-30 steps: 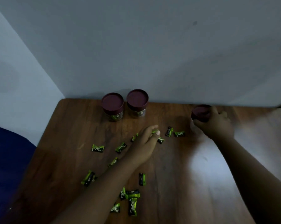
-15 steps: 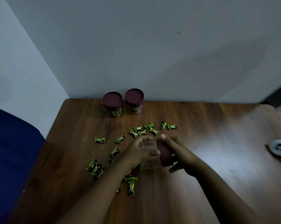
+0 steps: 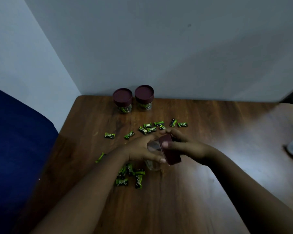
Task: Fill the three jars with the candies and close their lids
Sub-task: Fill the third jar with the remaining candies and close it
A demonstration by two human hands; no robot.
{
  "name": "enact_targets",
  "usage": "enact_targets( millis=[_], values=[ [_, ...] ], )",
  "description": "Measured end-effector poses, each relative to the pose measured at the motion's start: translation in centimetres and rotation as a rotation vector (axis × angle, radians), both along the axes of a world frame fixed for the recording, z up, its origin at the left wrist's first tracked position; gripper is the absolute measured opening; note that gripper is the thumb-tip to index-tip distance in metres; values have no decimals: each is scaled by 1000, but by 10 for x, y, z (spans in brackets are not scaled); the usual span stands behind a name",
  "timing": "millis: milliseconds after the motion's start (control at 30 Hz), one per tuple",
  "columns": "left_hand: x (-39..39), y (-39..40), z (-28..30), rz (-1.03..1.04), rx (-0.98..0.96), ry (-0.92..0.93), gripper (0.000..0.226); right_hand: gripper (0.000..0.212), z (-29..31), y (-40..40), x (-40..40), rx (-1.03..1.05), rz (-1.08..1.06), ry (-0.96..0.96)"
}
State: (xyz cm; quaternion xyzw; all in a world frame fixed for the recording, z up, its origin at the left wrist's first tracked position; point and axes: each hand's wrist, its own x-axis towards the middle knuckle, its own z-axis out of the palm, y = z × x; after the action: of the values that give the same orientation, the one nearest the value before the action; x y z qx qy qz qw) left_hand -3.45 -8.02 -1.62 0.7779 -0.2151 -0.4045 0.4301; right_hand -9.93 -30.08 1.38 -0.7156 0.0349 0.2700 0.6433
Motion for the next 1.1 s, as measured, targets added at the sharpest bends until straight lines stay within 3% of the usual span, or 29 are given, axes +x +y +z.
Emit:
enact_targets(
  millis=[133,267,333,400,500,567,633,700,800,867,967,1100],
  values=[
    [-9,-11,2,14,92,-153,111,64,3,-5,2,-269,27,281],
    [-16,-15,-4,40,98,-176,103,51,-3,-18,-3,-62,-51,59],
    [-18,-16,-4,86,95,-187,93,54,-1,-20,-3,-70,-121,78],
    [-20,-17,-4,107,84,-206,87,65,2,-20,-5,-194,-52,193],
    [-23,-19,-9,68,125,-308,100,63,-3,-29,-9,-131,4,159],
    [-25,-21,-10,57,133,-362,105,76,-2,-32,-11,-70,-38,124],
    [-27,-24,-10,51,121,-386,105,88,0,-30,-10,-156,-64,238],
    [-28,-26,-9,24,151,-413,108,86,1,-30,-11,-266,-8,313],
    [-29,-28,-10,-28,226,-484,108,63,-3,-34,-11,-259,51,137],
    [-28,-28,-13,-28,229,-495,107,69,-3,-34,-8,-254,4,139],
    [-27,-30,-17,-1,211,-471,102,73,-7,-30,-7,-410,57,231],
    [-30,-29,-29,142,144,-351,95,73,-24,-41,-15,-391,39,114]
  ],
)
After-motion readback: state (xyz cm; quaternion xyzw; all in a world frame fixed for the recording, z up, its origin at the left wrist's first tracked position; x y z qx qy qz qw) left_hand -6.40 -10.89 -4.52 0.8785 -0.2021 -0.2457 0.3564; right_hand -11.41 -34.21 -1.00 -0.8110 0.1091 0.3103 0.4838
